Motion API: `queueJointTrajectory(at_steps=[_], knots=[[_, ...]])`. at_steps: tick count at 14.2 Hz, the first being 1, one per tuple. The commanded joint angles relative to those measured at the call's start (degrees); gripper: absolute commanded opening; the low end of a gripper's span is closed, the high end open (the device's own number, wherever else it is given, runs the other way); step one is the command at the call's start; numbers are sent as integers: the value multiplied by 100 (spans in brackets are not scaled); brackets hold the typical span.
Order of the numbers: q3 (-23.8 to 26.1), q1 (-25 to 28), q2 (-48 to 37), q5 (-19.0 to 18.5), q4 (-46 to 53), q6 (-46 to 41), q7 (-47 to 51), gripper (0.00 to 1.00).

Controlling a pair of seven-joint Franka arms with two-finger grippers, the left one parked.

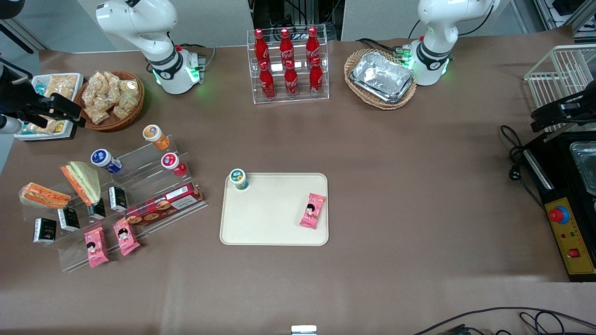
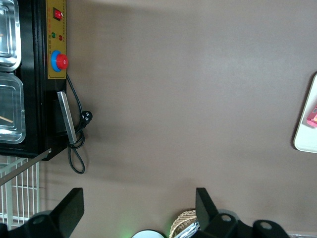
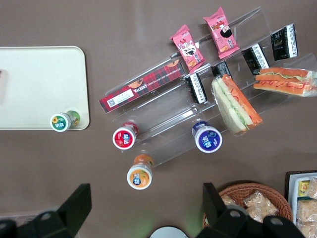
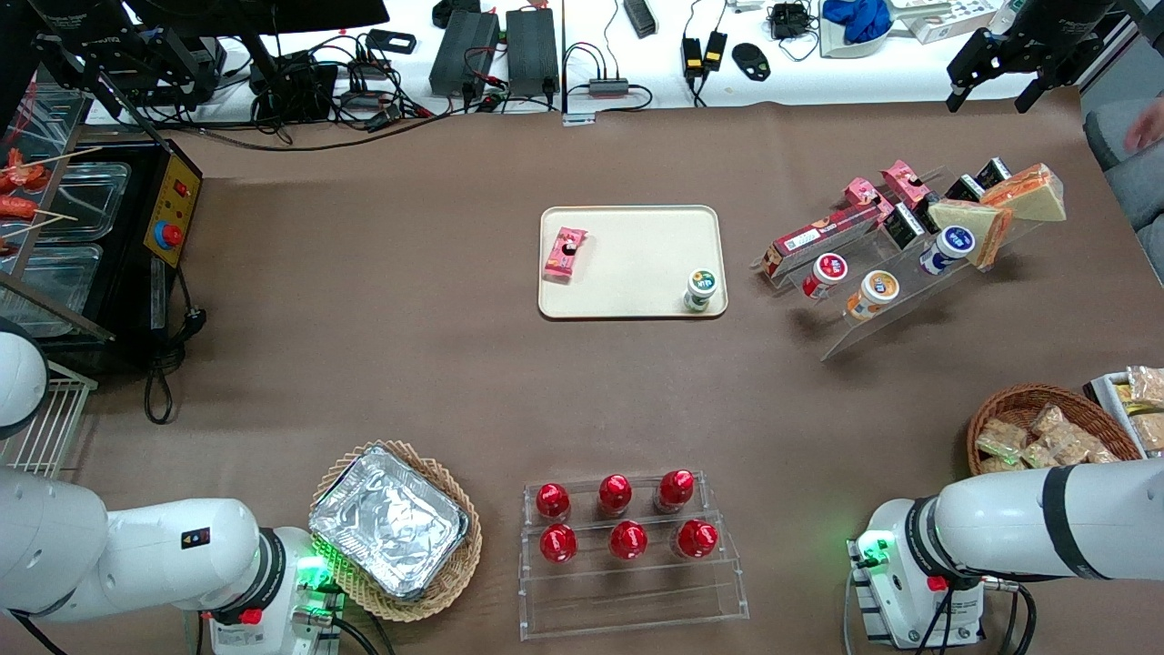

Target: Place sandwich on tray

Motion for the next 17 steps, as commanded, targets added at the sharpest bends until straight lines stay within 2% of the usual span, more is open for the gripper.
queueJointTrajectory(at_steps=[1,17], knots=[[8,-25,4,83,60,92,-54,100],[-44,-59,135,39,68,189,78,100]])
